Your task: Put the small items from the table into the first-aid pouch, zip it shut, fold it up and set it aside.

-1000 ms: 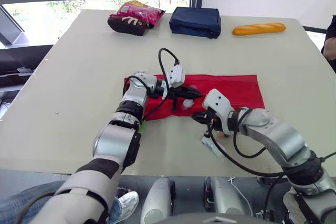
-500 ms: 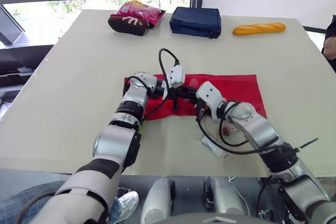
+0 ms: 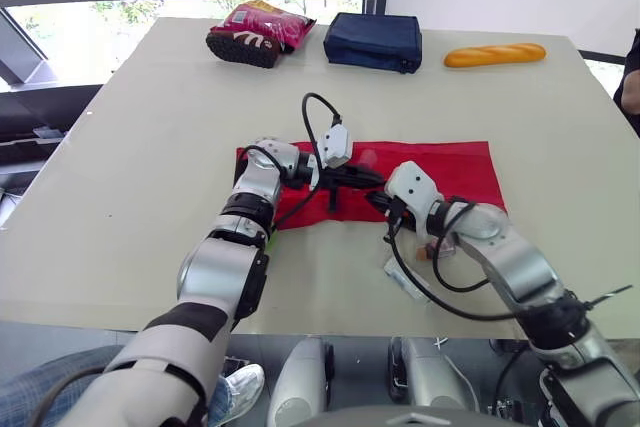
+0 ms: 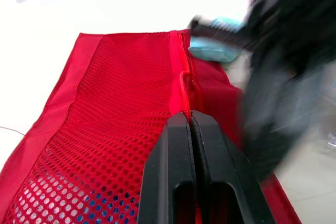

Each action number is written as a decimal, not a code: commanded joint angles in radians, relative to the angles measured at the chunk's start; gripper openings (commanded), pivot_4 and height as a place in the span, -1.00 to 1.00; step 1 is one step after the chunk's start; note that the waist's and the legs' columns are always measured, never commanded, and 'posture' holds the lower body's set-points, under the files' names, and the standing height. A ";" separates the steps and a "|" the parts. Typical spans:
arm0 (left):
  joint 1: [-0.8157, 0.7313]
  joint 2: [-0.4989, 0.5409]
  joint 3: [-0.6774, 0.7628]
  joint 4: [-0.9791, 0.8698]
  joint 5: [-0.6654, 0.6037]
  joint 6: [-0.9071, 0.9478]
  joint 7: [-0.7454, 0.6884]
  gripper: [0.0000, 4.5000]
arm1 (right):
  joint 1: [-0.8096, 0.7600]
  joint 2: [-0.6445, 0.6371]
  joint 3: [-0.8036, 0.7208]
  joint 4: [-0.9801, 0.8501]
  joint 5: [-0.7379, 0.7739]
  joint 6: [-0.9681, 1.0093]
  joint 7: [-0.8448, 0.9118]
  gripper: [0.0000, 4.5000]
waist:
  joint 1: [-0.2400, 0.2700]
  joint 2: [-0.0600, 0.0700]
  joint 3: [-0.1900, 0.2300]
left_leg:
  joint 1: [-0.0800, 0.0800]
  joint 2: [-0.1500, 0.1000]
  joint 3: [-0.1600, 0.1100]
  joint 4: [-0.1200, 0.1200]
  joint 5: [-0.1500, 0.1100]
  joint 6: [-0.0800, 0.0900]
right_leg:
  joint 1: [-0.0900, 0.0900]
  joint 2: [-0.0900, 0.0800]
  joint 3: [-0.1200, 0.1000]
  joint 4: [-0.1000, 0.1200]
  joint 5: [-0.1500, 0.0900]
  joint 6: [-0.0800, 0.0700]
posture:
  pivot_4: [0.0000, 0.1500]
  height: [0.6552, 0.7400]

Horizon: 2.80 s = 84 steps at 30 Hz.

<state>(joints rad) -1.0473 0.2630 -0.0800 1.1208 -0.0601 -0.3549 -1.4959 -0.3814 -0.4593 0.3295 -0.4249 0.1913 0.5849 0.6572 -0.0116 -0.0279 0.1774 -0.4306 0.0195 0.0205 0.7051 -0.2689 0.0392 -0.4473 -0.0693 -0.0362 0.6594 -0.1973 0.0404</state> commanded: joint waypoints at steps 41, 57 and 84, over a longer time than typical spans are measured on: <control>-0.005 -0.007 -0.007 0.005 0.005 -0.032 -0.006 -1.00 | 0.827 -0.310 -0.731 -0.436 0.323 -0.184 0.314 0.94 | 0.026 0.000 0.000 | 0.005 0.001 0.001 0.001 0.000 0.000 | 0.006 0.000 0.001 -0.002 -0.002 0.004 | 1.00 0.44; -0.019 -0.011 -0.004 0.023 0.019 -0.038 -0.001 -1.00 | 0.662 -0.200 -0.223 -0.233 0.019 -0.185 0.109 0.78 | 0.026 0.000 -0.001 | 0.005 0.000 0.001 0.001 0.000 0.000 | 0.006 0.000 0.000 -0.002 -0.002 0.003 | 1.00 0.44; -0.025 -0.024 0.004 0.031 0.018 -0.035 0.010 -1.00 | 0.169 -0.073 -0.256 -0.406 0.224 0.658 -0.342 -0.97 | 0.027 0.000 -0.001 | 0.002 0.000 0.000 0.001 0.000 0.000 | 0.005 0.000 -0.001 -0.001 0.000 0.000 | 1.00 0.44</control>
<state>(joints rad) -1.0501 0.2445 -0.0868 1.1596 -0.0319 -0.3781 -1.4864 -0.1821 -0.5380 0.0464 -0.8167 0.4163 1.1603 0.3525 0.0152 -0.0275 0.1765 -0.4285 0.0192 0.0206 0.7064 -0.2690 0.0392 -0.4429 -0.0695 -0.0377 0.6583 -0.1974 0.0400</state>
